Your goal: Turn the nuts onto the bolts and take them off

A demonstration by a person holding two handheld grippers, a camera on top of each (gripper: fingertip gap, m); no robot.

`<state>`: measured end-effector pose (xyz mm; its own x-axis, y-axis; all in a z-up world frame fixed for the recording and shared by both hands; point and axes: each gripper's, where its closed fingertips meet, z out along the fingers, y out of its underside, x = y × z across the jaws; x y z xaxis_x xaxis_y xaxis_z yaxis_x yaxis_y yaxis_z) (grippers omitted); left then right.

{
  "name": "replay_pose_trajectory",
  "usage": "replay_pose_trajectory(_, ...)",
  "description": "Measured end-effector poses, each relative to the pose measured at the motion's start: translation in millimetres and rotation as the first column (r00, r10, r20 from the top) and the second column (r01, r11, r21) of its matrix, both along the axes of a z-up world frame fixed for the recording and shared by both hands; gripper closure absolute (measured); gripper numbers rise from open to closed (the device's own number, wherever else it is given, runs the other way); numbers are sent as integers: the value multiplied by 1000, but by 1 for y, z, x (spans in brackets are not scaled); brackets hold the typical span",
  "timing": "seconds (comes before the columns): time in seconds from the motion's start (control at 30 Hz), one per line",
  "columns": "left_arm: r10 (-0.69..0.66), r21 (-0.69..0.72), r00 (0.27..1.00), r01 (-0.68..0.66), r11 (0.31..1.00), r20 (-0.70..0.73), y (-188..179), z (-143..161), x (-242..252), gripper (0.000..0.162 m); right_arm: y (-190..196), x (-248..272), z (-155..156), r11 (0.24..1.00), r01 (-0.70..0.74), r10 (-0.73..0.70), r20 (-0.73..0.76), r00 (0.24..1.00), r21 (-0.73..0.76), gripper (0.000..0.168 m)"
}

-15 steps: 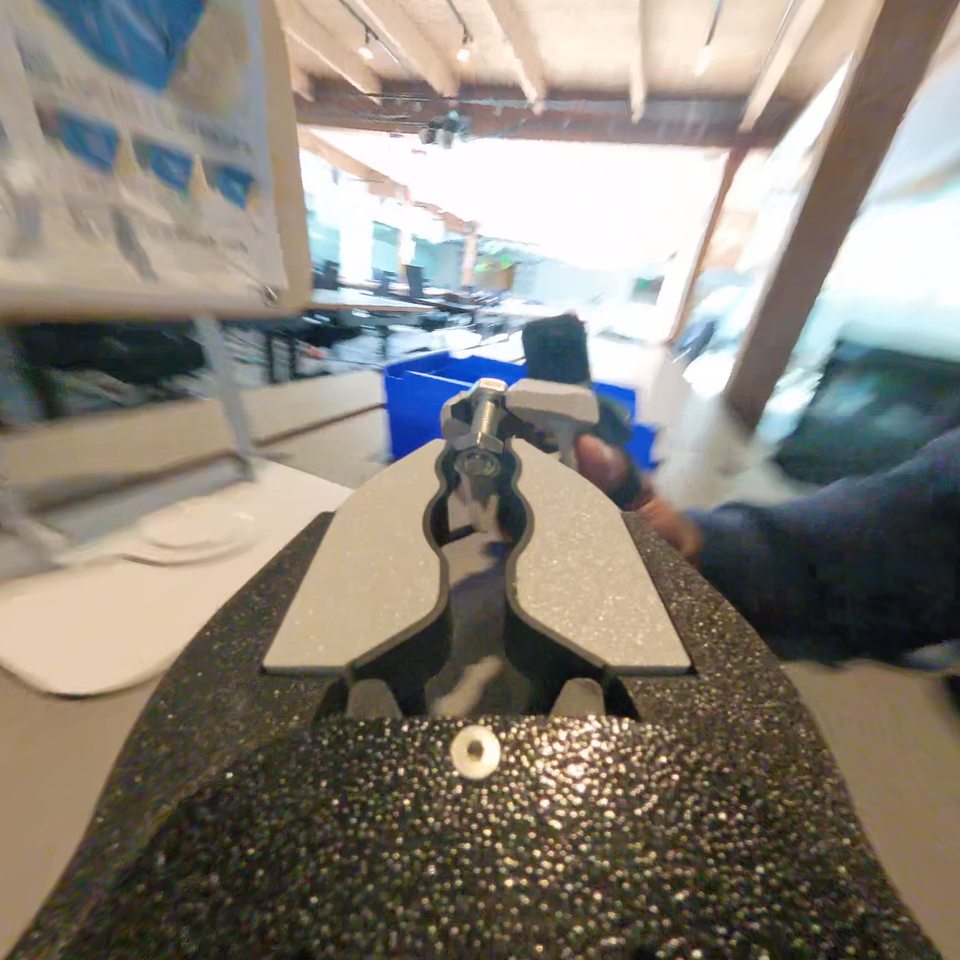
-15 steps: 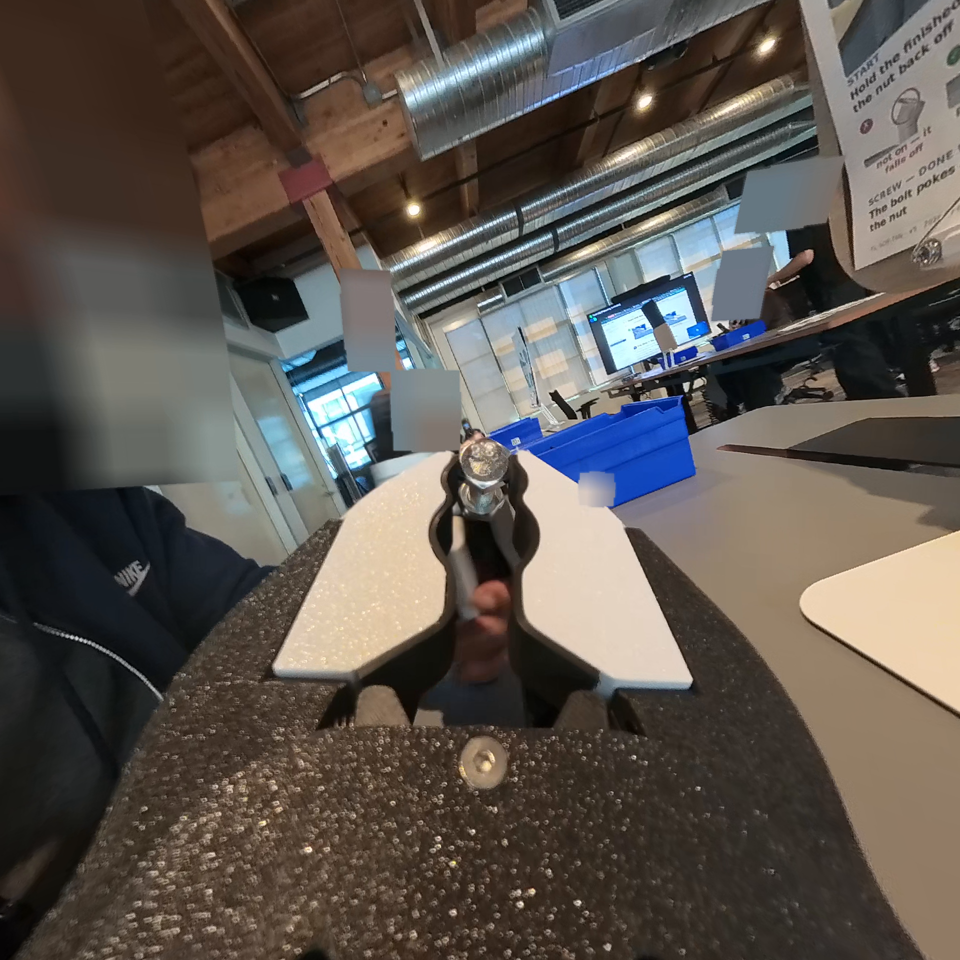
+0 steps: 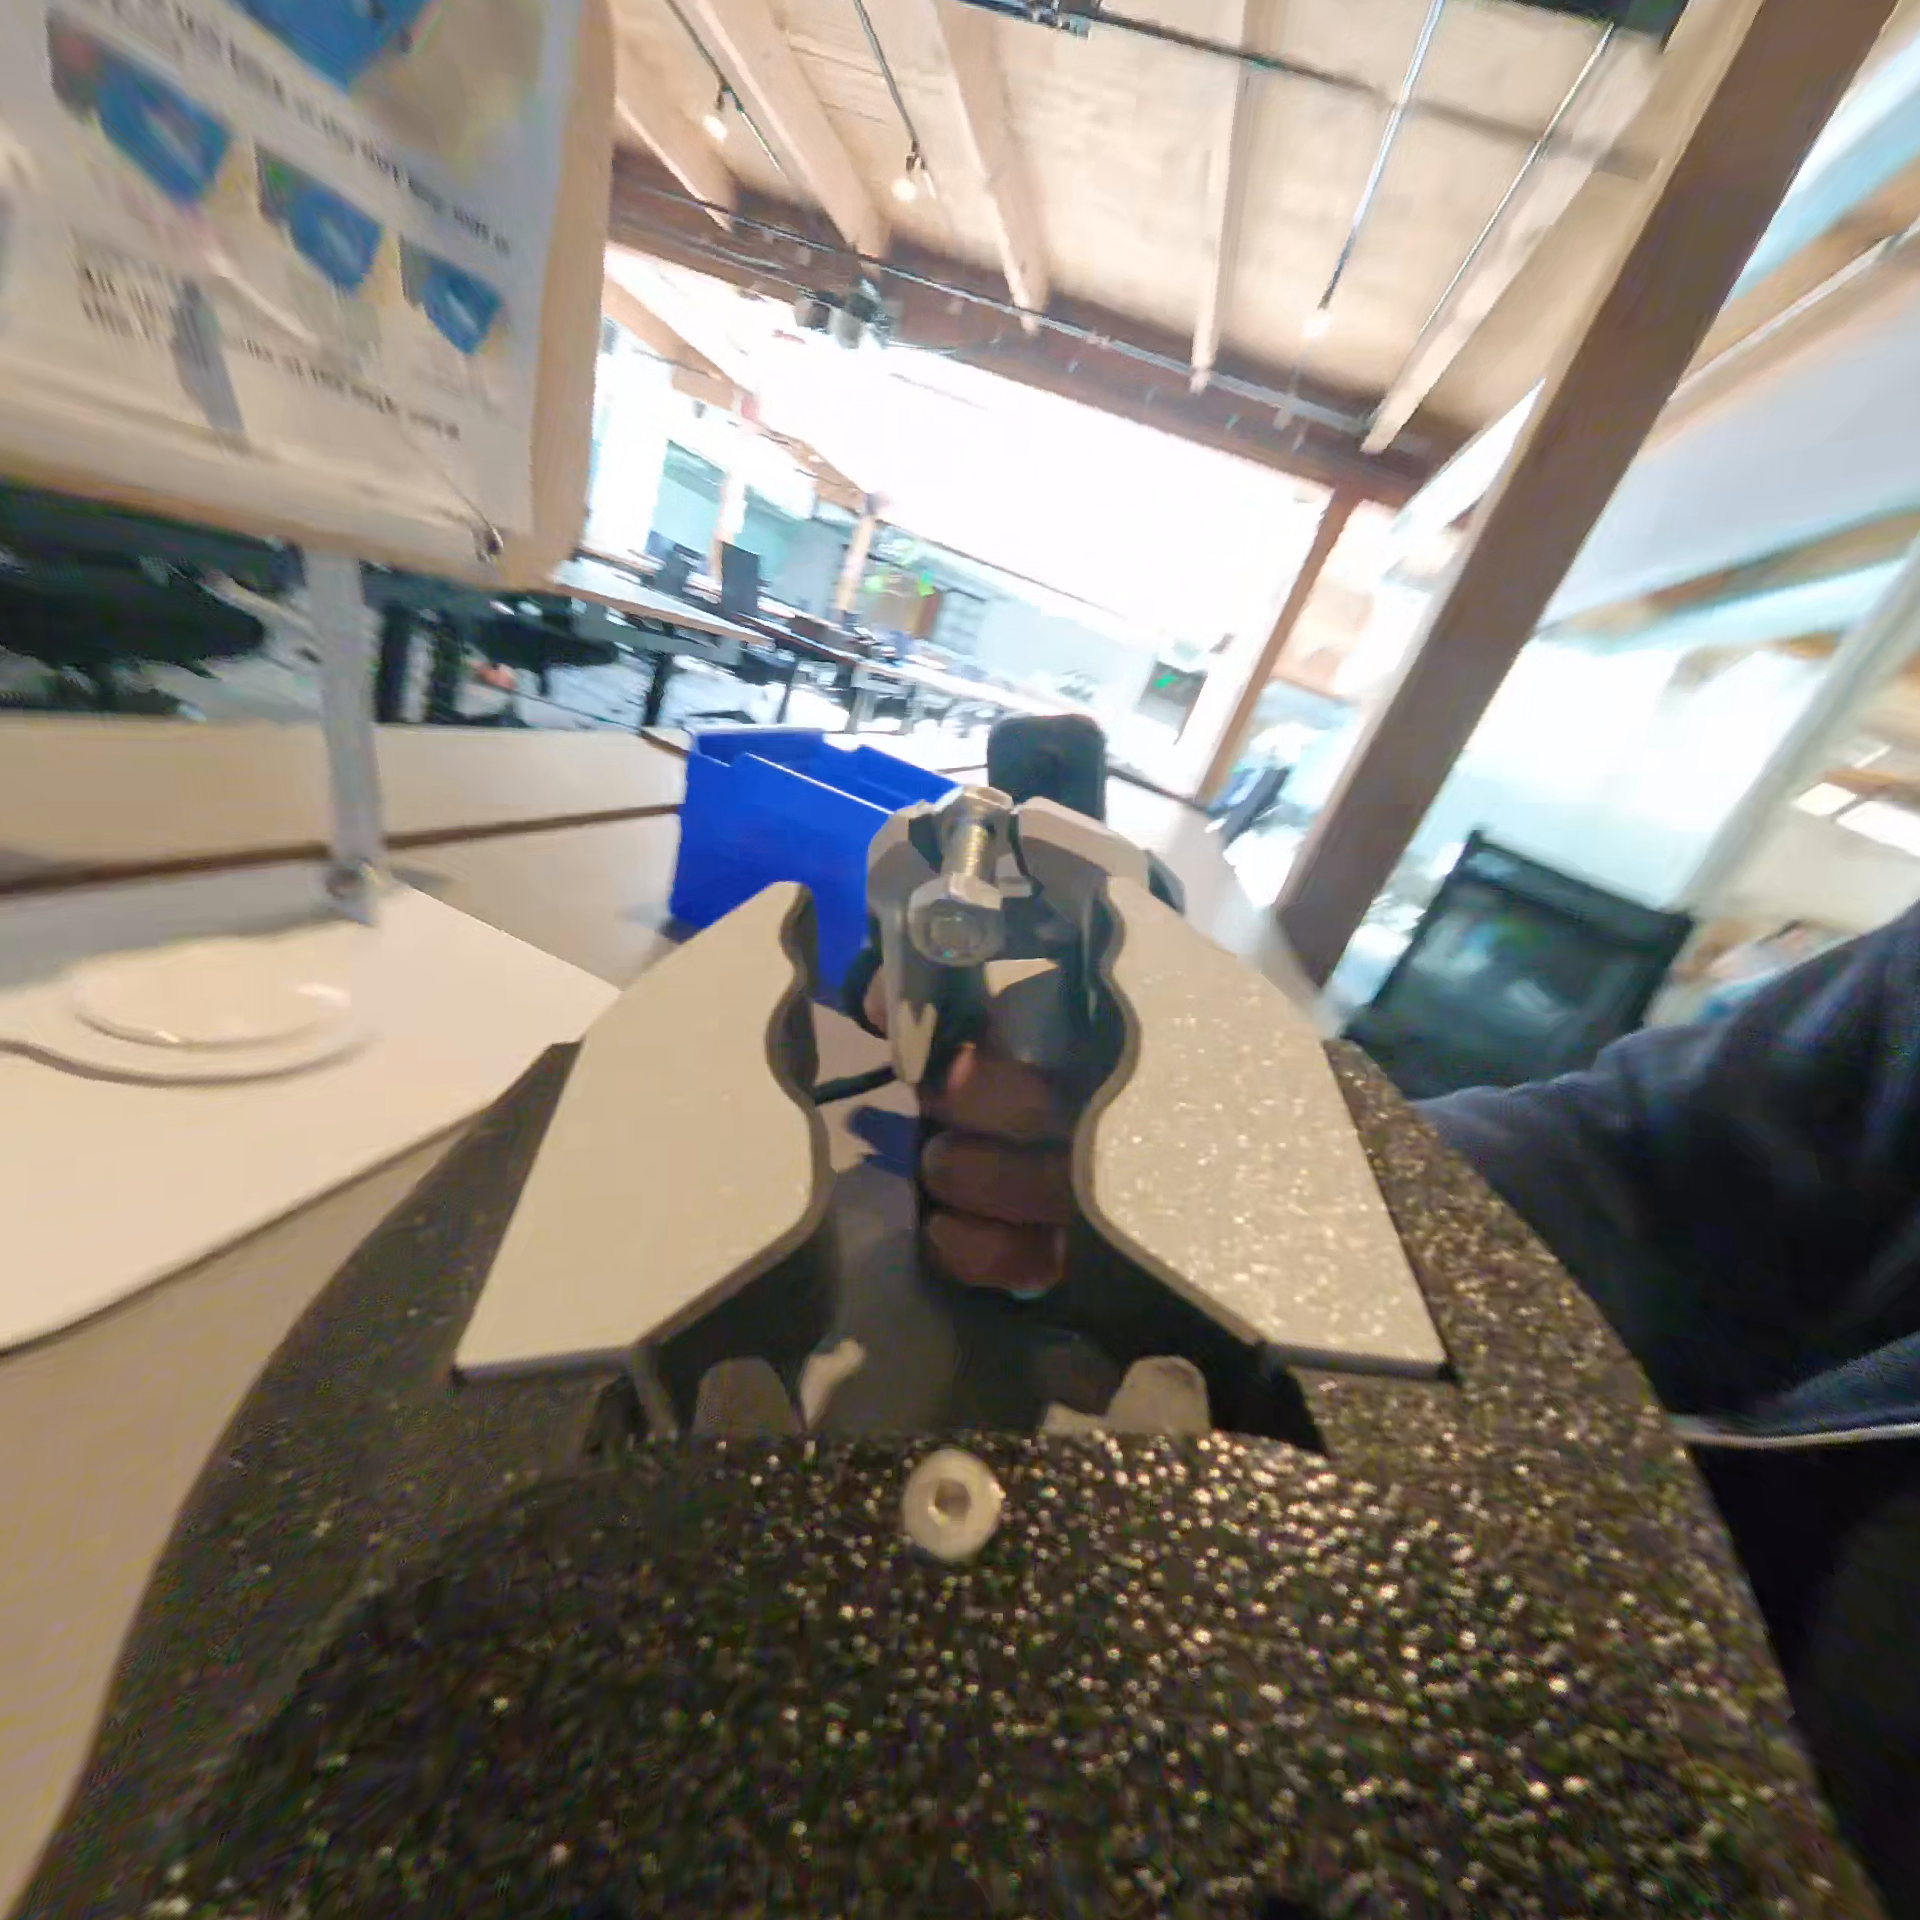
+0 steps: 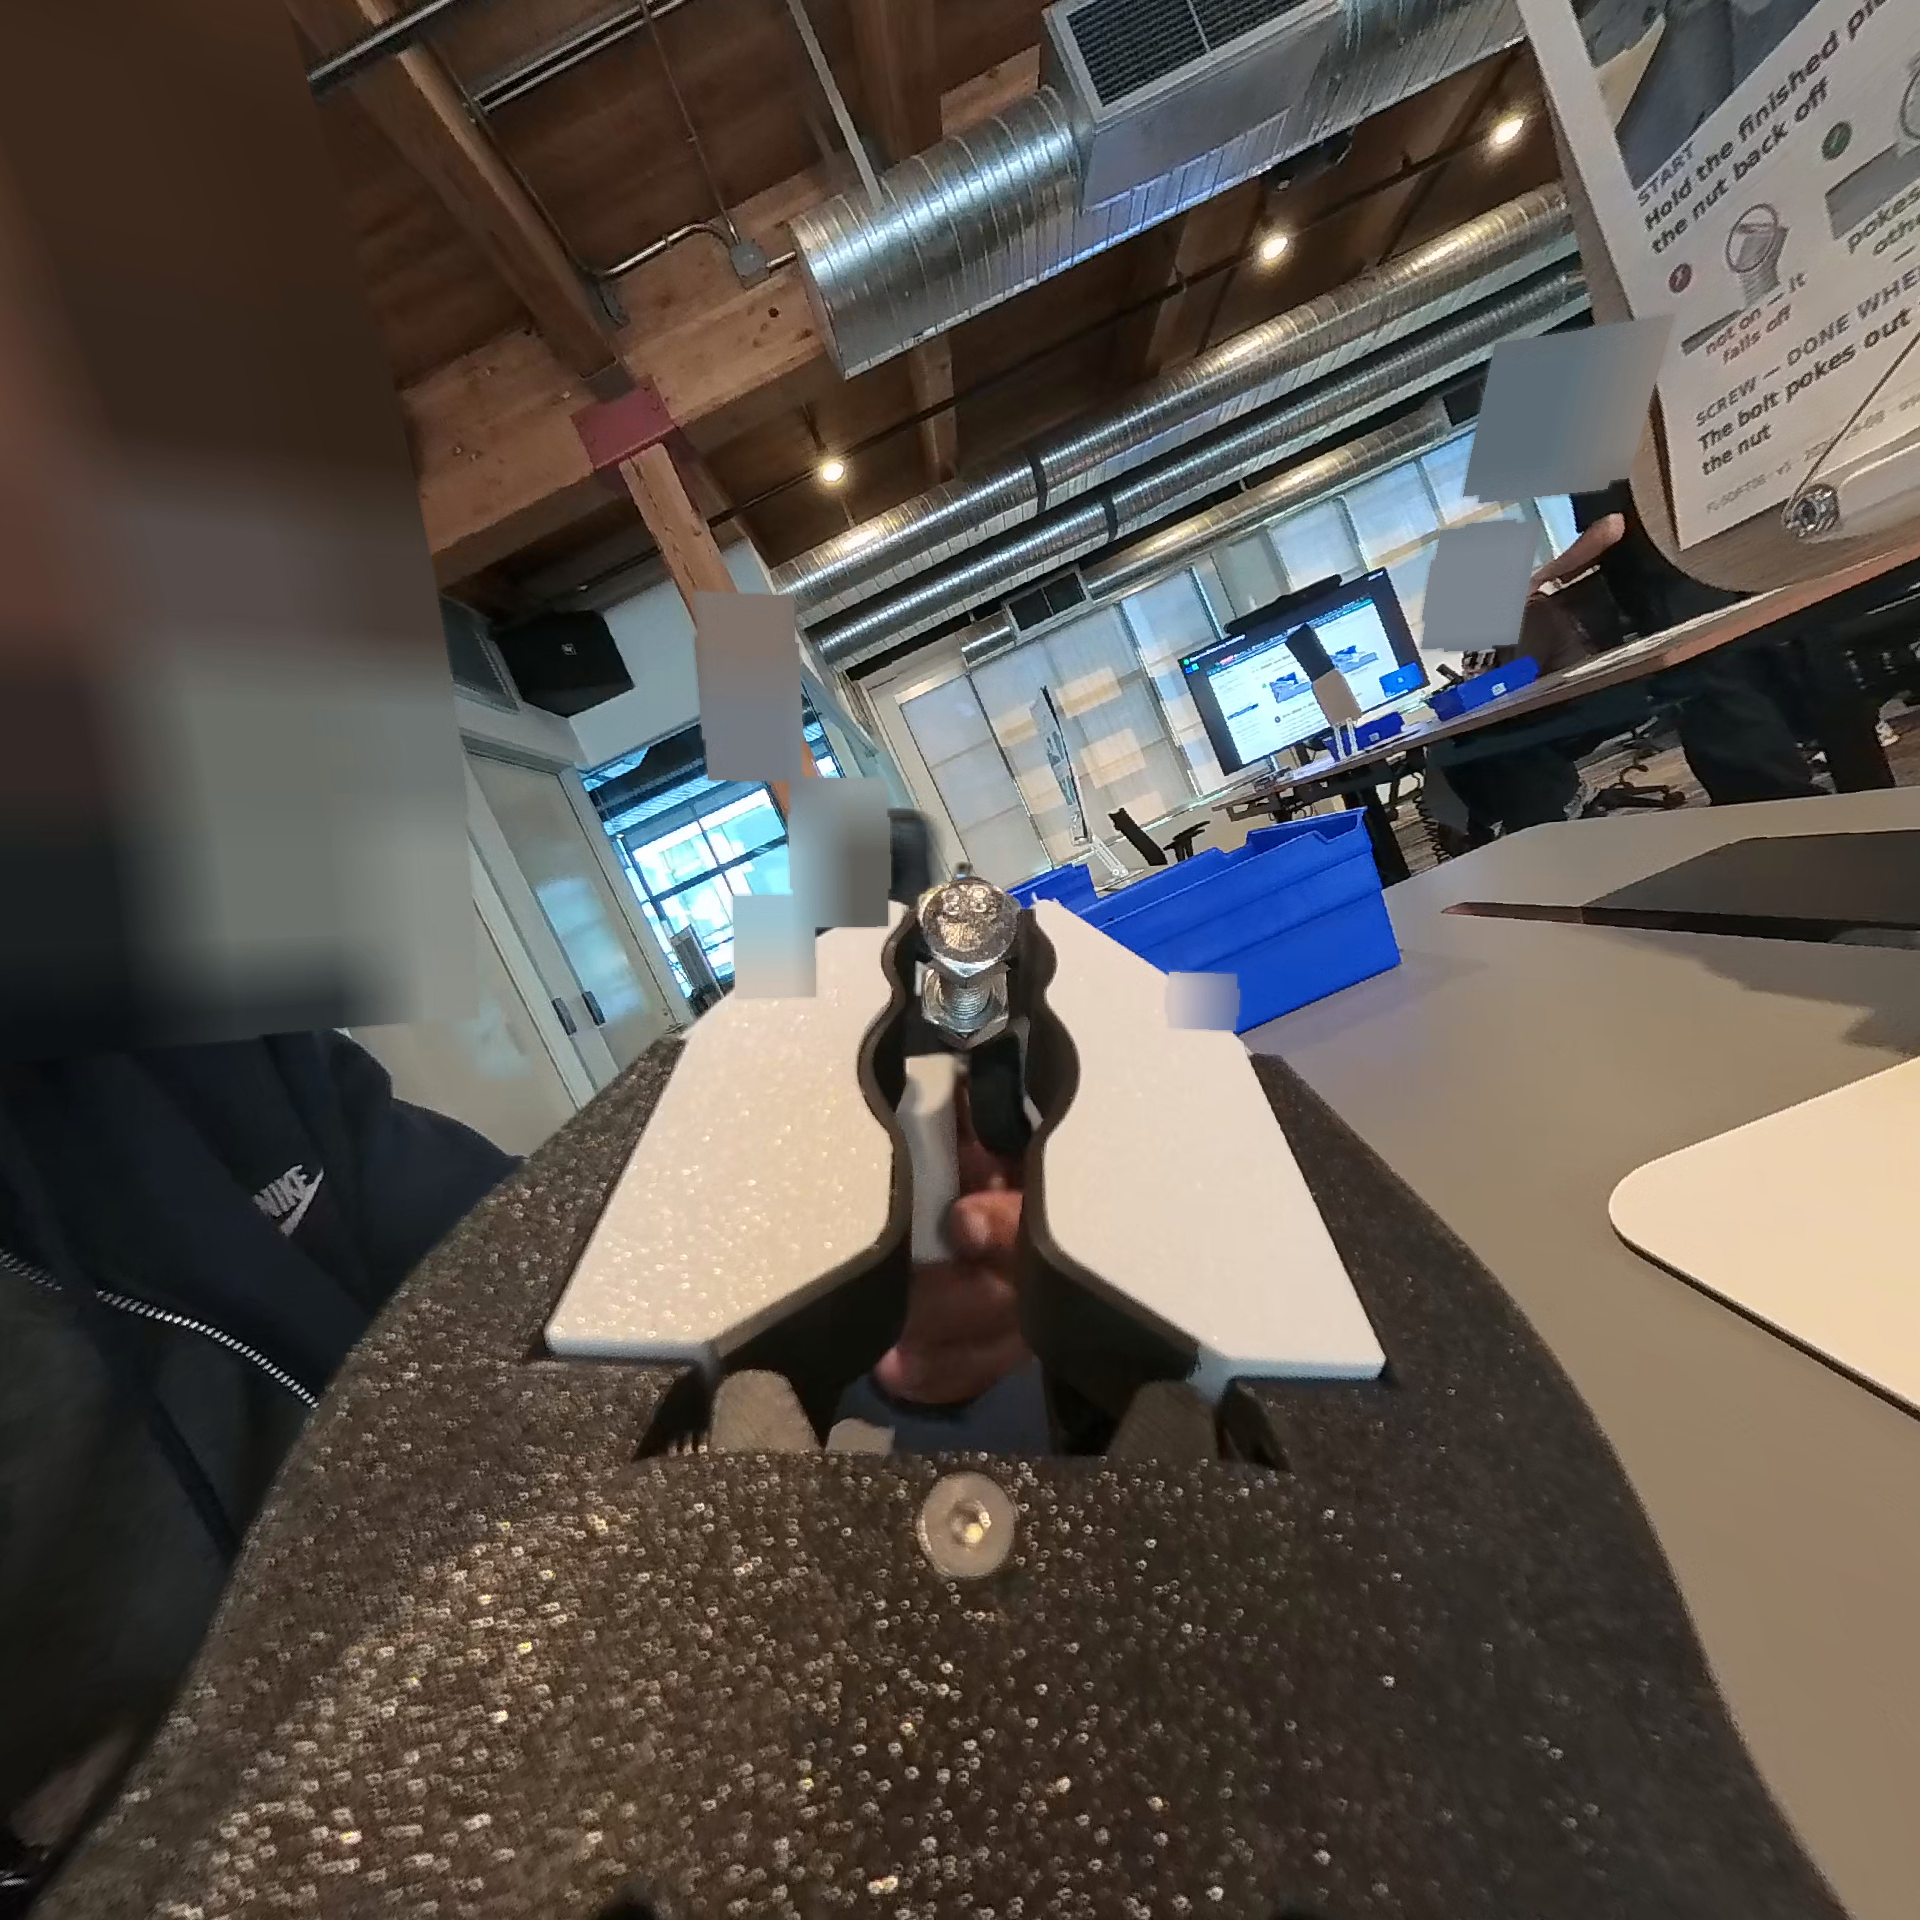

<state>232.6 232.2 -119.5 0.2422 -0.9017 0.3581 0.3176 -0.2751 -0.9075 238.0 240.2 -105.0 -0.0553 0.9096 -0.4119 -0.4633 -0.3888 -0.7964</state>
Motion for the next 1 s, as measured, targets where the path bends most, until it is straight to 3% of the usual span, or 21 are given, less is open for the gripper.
replay_pose_trajectory(0.1,-83,-116,994,90,989,69,-1,-4,2,120,0,-1,0,1000,-1,1,3,1000,0,151)
replay_pose_trajectory(0.23,-116,-139,990,127,982,83,-5,-6,5,139,-2,-2,-1,1000,-4,4,12,1000,7,151)
replay_pose_trajectory(0.33,-46,-45,999,46,998,2,-4,-7,5,145,-3,-3,0,1000,-7,7,10,1000,9,152)
replay_pose_trajectory(0.4,68,120,993,-56,991,-101,-3,-8,5,145,-3,-3,0,1000,-11,11,5,1000,5,152)
replay_pose_trajectory(0.47,260,381,938,-160,910,-227,-1,-9,4,145,-3,-3,0,1000,-13,13,3,1000,4,152)
replay_pose_trajectory(0.53,478,649,824,-189,737,-303,2,-10,2,145,-3,-4,-1,1000,-13,13,5,1000,2,151)
replay_pose_trajectory(0.6,624,803,715,-151,577,-315,3,-10,0,145,-3,-4,-1,1000,-14,14,3,1000,-1,151)
replay_pose_trajectory(0.63,646,831,699,-135,540,-306,2,-9,0,142,-2,-3,-1,1000,-13,13,1,1000,-3,151)
replay_pose_trajectory(0.67,626,824,722,-140,550,-295,-1,-8,2,134,-2,-3,-1,1000,-11,11,1,1000,-3,152)
replay_pose_trajectory(0.7,566,784,774,-152,602,-284,-5,-6,5,129,-2,-3,-1,1000,-10,10,1,1000,-3,152)
replay_pose_trajectory(0.77,393,644,886,-153,750,-247,-12,-2,9,120,-2,-2,0,1000,-8,8,0,1000,-2,151)
replay_pose_trajectory(0.87,190,359,966,-117,926,-175,-10,-1,10,111,-1,-1,0,1000,-4,4,1,1000,0,152)
replay_pose_trajectory(1.0,100,52,993,-96,994,-60,6,-8,3,108,-1,-1,0,1000,-6,6,0,1000,-2,152)
